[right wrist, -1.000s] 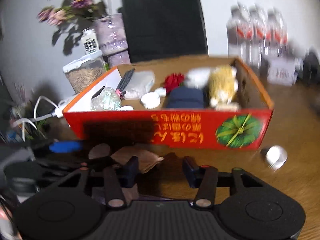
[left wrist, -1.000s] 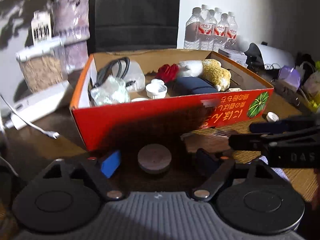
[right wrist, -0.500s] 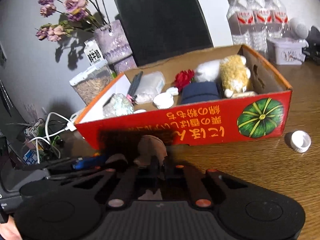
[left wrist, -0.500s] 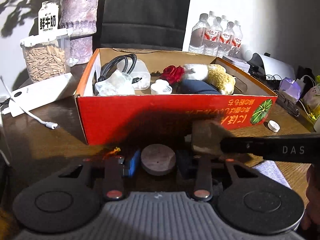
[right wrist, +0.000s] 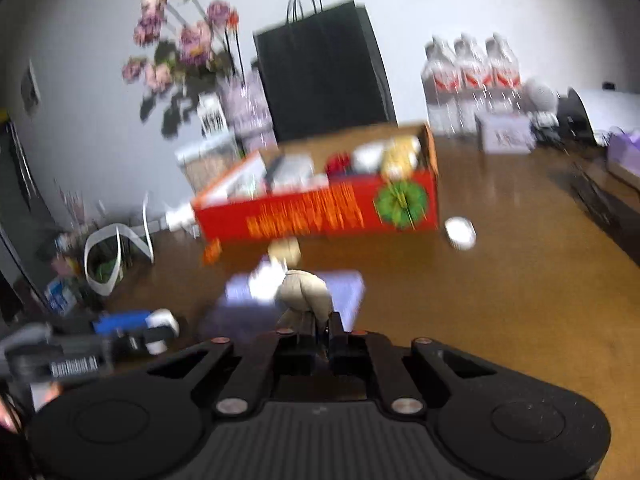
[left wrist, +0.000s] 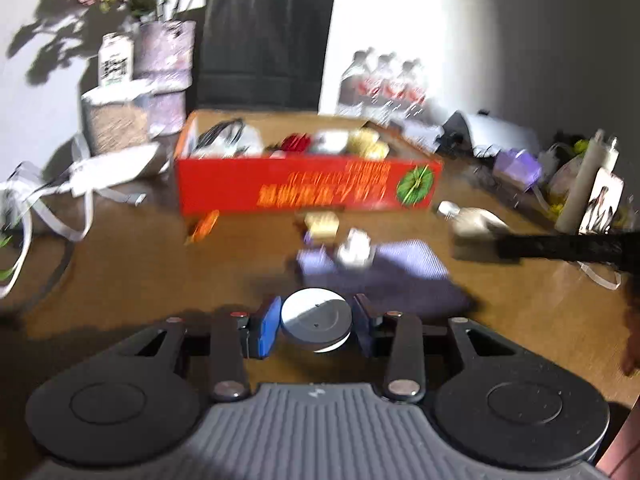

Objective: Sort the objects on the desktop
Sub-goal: 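Grasp the white round lid with left tool while right tool grasps beige flat item, then carry the lid and beige item into the cardboard box and open both tools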

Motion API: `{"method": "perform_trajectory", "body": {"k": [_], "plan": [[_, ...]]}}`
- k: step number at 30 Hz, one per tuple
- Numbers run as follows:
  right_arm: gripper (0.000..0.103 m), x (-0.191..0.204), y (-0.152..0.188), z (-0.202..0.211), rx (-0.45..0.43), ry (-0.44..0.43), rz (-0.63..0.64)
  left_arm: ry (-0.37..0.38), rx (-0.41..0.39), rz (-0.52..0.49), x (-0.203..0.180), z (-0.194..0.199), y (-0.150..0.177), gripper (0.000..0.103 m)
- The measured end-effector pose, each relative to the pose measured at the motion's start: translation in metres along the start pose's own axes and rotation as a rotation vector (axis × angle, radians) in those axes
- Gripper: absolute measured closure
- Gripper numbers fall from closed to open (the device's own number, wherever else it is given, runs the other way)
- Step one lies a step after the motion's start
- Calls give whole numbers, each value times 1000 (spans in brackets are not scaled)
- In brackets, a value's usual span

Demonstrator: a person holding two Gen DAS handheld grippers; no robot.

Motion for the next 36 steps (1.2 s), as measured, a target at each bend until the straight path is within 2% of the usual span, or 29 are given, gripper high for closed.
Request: {"method": "perform_trajectory", "body": {"k": [2, 5, 6, 8, 10, 12, 14, 16, 18, 21, 22, 23, 29, 36], "plan": [[98, -3, 17, 3, 32, 26, 2, -31, -3, 19, -1, 4, 12, 63], [97, -1, 36, 3, 73, 80, 12, -42, 18, -4, -7, 5, 24, 63], [96, 3, 41, 4, 80, 91, 27, -45, 20, -11, -8, 6, 26, 63], [86, 10, 47, 6, 98, 99, 53, -44, 27, -27, -13, 8, 32, 63], [84, 19, 51, 11, 106, 74, 93, -45, 35, -45, -17, 10, 38, 62], [75, 24, 47, 19, 85, 36, 123, -35, 46, -55, -19, 11, 42, 62], [47, 29, 41, 21, 61, 10, 160, -23, 43, -61, -20, 13, 44, 58], [44, 35, 37, 15, 64, 5, 222, -18, 39, -63, -20, 12, 43, 53], [44, 42, 36, 5, 87, 6, 267, -12, 57, -66, -20, 8, 43, 44], [47, 48, 36, -9, 102, -23, 288, -18, 61, -70, -19, 6, 44, 46], [58, 49, 36, -14, 112, -26, 285, -17, 57, -68, -19, 6, 45, 50], [69, 51, 36, -19, 127, -25, 281, -14, 51, -62, -18, 7, 45, 63], [93, 52, 42, -17, 132, -57, 251, 5, 45, -97, -21, 9, 47, 63], [97, 42, 40, -9, 113, -39, 185, 23, 57, -62, -17, 7, 38, 63]]}}
Point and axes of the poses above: each gripper's, at about its wrist camera, not at the fingertips, and z roughly against the way its jaws point, x to its left, y to its underside, the point moved 2 cm from there along -z, roughly the way its jaws point, and after that the axes turned 5 degrees about z, right-handed, at the moved point
